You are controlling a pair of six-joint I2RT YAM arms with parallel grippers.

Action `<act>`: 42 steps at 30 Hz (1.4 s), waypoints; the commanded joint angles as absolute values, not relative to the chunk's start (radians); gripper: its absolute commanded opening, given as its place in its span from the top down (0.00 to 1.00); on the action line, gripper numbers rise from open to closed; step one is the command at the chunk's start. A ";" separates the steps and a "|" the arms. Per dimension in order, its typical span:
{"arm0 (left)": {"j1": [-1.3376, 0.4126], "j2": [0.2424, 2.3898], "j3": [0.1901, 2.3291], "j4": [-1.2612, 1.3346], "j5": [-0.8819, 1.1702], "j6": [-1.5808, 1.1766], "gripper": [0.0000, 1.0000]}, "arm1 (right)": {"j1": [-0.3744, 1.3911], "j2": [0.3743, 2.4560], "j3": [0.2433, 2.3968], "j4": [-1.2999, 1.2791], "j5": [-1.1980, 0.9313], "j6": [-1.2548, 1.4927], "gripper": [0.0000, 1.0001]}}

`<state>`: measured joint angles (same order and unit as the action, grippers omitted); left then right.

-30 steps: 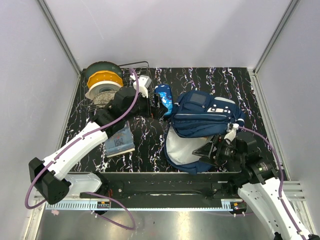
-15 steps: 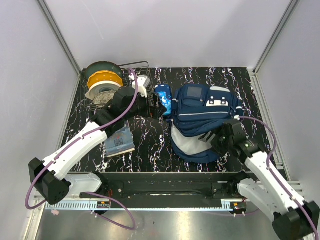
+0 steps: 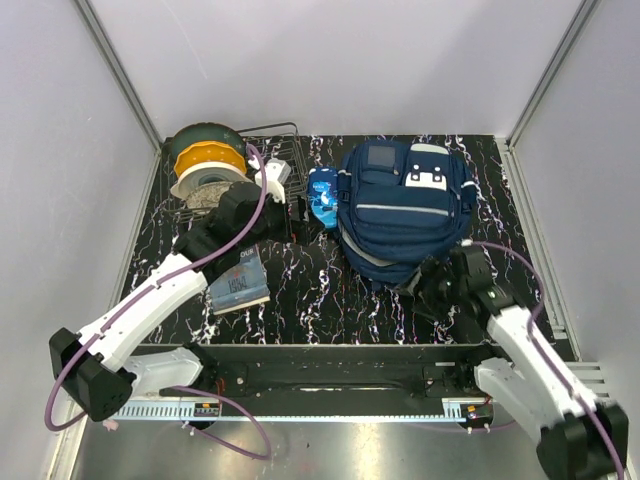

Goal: Pack the student bag
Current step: Pick up the book from the center of the board.

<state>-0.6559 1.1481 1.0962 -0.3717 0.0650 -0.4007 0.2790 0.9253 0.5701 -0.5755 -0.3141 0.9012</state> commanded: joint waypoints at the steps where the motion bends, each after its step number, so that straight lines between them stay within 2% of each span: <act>1: -0.634 1.140 1.059 -0.318 0.051 -0.416 0.01 | 0.287 0.626 0.502 -0.768 -0.336 0.936 0.24; 5: -0.627 1.192 1.087 -0.305 0.101 -0.425 0.01 | 0.285 0.467 0.448 -0.726 -0.405 0.968 0.25; 10: -0.626 1.187 1.114 -0.330 0.019 -0.426 0.01 | 0.287 0.488 0.526 -0.491 -0.466 0.964 0.26; 14: -0.580 1.149 1.074 -0.386 -0.135 -0.466 0.01 | 0.291 0.729 0.652 -0.427 -0.469 0.867 0.26; 19: -0.445 1.028 0.933 -0.419 -0.172 -0.569 0.01 | 0.418 0.909 0.773 -0.318 -0.396 0.824 0.27; 25: -0.226 0.830 0.766 -0.406 -0.112 -0.660 0.01 | 0.607 1.182 0.876 -0.200 -0.304 0.845 0.26; 27: -0.113 0.802 0.730 -0.438 -0.039 -0.673 0.01 | 0.652 1.352 0.893 -0.058 -0.304 0.874 0.25; 36: 0.294 0.876 0.670 -0.500 0.156 -0.612 0.01 | 0.793 1.728 1.179 -0.051 -0.310 0.862 0.25; 42: 0.359 0.927 0.563 -0.423 0.239 -0.641 0.01 | 0.859 1.906 1.345 -0.058 -0.311 0.864 0.25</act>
<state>0.3424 0.9138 0.6132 -0.4889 0.1429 -0.6281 0.8234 1.8252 1.2442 -0.0921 -0.3260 0.8650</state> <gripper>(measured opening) 0.988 0.750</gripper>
